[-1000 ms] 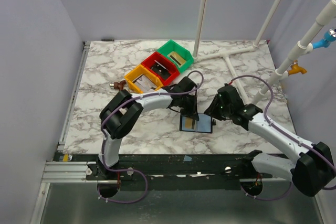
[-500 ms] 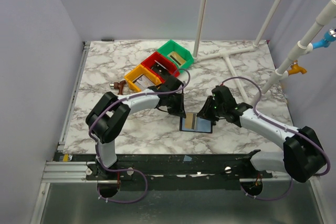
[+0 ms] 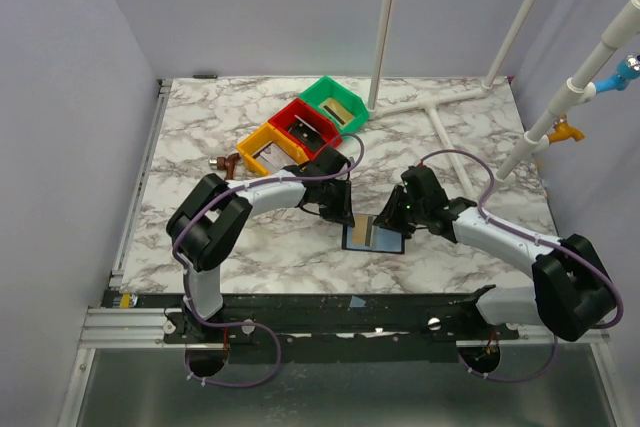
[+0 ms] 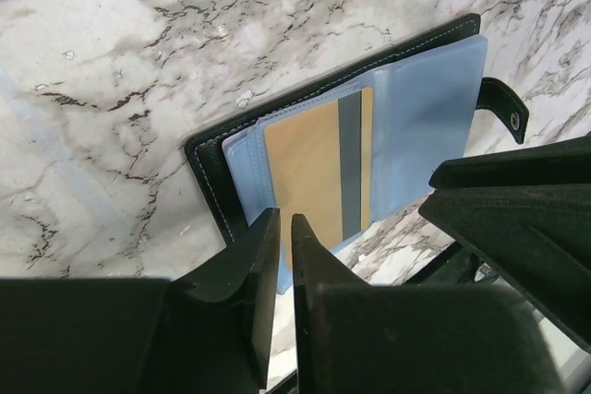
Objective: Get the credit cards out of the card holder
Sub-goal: Remove the credit card from the card holder.
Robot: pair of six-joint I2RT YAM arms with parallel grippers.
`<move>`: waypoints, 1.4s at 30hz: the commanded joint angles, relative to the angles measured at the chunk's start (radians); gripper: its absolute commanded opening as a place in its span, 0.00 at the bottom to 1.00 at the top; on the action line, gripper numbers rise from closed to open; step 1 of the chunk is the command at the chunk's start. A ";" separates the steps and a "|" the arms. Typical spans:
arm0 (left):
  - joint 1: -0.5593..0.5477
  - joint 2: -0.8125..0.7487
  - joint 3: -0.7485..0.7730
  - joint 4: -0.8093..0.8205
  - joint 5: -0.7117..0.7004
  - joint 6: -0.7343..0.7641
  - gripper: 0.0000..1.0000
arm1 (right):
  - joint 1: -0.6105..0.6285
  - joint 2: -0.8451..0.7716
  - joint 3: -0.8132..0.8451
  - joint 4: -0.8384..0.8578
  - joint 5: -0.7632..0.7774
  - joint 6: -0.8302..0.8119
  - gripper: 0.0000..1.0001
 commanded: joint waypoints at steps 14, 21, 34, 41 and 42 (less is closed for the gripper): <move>-0.015 0.041 0.039 -0.002 -0.012 0.013 0.14 | 0.007 0.012 -0.022 0.026 -0.005 0.004 0.28; -0.021 0.066 0.064 -0.022 -0.024 0.015 0.06 | 0.007 0.016 -0.024 0.024 -0.001 0.002 0.28; -0.035 0.099 0.082 -0.031 -0.017 0.007 0.02 | 0.007 0.040 -0.038 0.037 0.000 0.010 0.28; -0.037 0.099 0.084 -0.028 -0.014 0.004 0.02 | 0.007 0.049 -0.066 0.067 -0.016 0.018 0.29; -0.037 0.100 0.085 -0.027 -0.012 0.004 0.02 | 0.007 0.051 -0.069 0.074 -0.019 0.020 0.29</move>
